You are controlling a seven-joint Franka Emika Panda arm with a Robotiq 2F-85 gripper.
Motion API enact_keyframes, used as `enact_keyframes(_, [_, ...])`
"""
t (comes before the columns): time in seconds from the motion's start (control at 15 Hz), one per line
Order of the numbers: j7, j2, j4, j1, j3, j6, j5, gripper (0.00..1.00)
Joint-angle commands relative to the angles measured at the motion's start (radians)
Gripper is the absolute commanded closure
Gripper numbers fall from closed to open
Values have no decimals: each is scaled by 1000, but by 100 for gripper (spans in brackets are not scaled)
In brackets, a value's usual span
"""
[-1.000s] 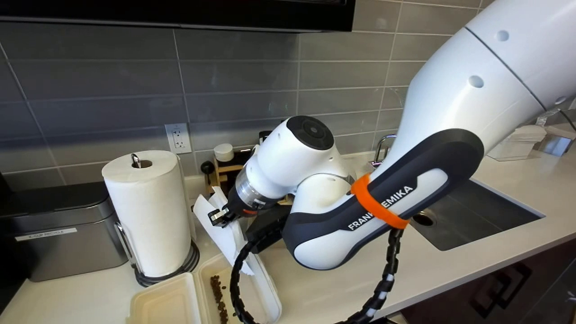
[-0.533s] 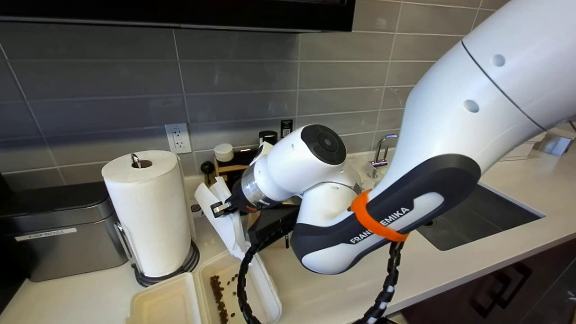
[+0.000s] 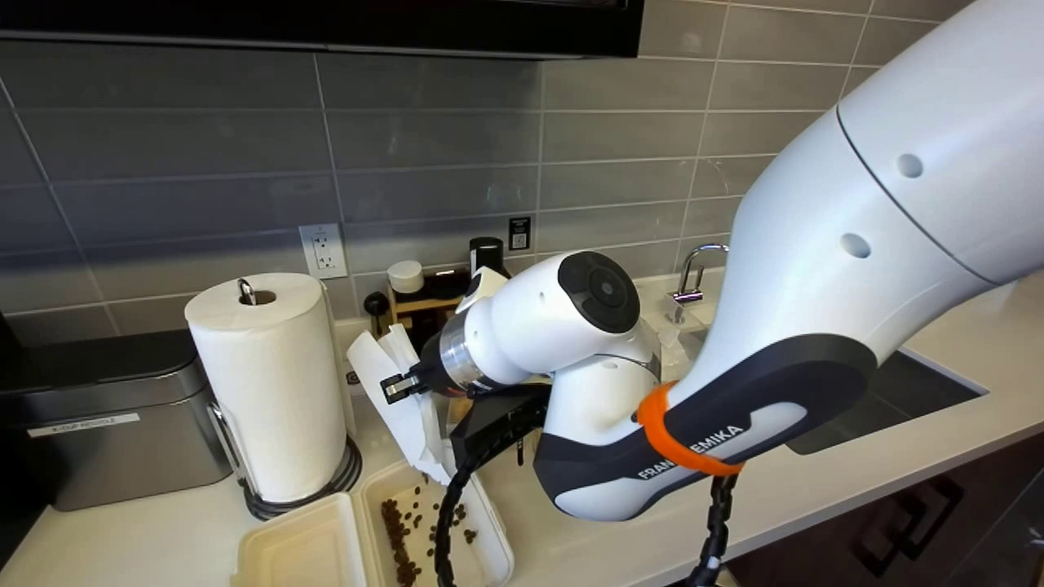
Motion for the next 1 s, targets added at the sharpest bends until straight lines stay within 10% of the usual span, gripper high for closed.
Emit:
enact_keyframes(0.0, [15,32,-36,79,-76,81,52,100])
enact_keyframes(0.6, [-7,69,-99,169,-156,248,135,100])
enact_keyframes(0.67, [-202,21,-111,83,-19,256,283,100])
enact_keyframes(0.93, [-437,-4,-109,-10,146,296,490,100])
